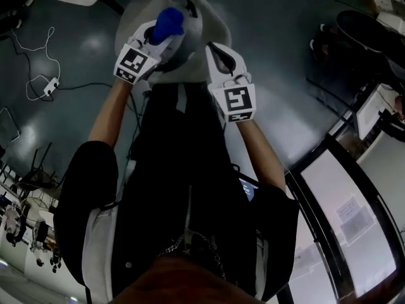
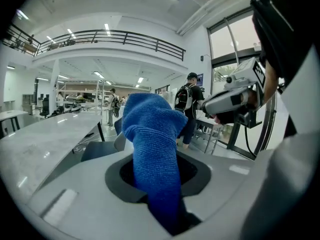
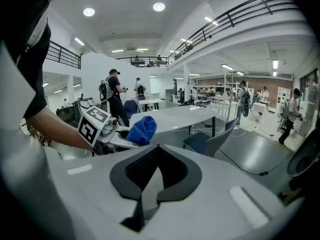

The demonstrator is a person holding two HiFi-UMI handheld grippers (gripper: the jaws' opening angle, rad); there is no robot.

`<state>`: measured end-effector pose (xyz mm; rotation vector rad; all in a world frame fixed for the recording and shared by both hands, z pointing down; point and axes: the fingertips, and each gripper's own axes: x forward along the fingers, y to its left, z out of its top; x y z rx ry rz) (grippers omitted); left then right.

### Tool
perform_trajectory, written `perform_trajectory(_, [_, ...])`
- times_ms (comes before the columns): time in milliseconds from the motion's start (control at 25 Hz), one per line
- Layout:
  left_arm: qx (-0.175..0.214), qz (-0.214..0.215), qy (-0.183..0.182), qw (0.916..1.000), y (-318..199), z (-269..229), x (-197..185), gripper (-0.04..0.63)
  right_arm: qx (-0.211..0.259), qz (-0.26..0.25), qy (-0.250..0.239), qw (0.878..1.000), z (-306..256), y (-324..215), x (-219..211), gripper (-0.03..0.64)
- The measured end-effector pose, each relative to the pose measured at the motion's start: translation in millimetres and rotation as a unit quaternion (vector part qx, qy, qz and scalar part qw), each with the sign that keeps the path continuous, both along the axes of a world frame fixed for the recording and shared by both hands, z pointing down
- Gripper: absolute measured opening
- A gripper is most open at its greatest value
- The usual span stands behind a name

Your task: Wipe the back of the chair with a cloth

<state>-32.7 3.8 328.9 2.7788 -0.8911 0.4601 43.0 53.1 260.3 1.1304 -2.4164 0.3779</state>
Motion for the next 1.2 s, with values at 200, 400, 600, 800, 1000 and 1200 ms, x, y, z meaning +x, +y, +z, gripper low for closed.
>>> perform_trajectory(200, [0.008, 0.069, -0.018, 0.9974, -8.9, 40.4, 43.5, 0.106, -0.03, 0.043, 0.026, 0.998, 19.4, -0.6, 35.6, 0.003])
perform_trajectory(400, [0.018, 0.138, -0.047, 0.9892, -11.8, 93.7, 85.9, 0.106, -0.051, 0.071, 0.039, 0.995, 34.9, 0.2, 52.6, 0.003])
perform_trajectory(600, [0.019, 0.182, -0.068, 0.9807, -3.5, 137.5, 116.8, 0.106, -0.072, 0.077, 0.046, 0.993, 49.6, 7.5, 57.2, 0.003])
perform_trajectory(800, [0.019, 0.22, -0.09, 0.9712, 9.1, 169.7, 150.7, 0.106, -0.083, 0.098, 0.044, 0.991, 65.4, 8.8, 70.8, 0.003])
perform_trajectory(1000, [-0.006, 0.207, -0.084, 0.9748, 9.1, 189.5, 153.0, 0.106, -0.097, 0.108, 0.037, 0.989, 88.3, 9.8, 64.9, 0.003])
perform_trajectory(1200, [-0.013, 0.22, -0.088, 0.9715, 13.9, 205.6, 156.1, 0.104, -0.112, 0.148, 0.062, 0.981, 111.2, 8.9, 73.5, 0.003])
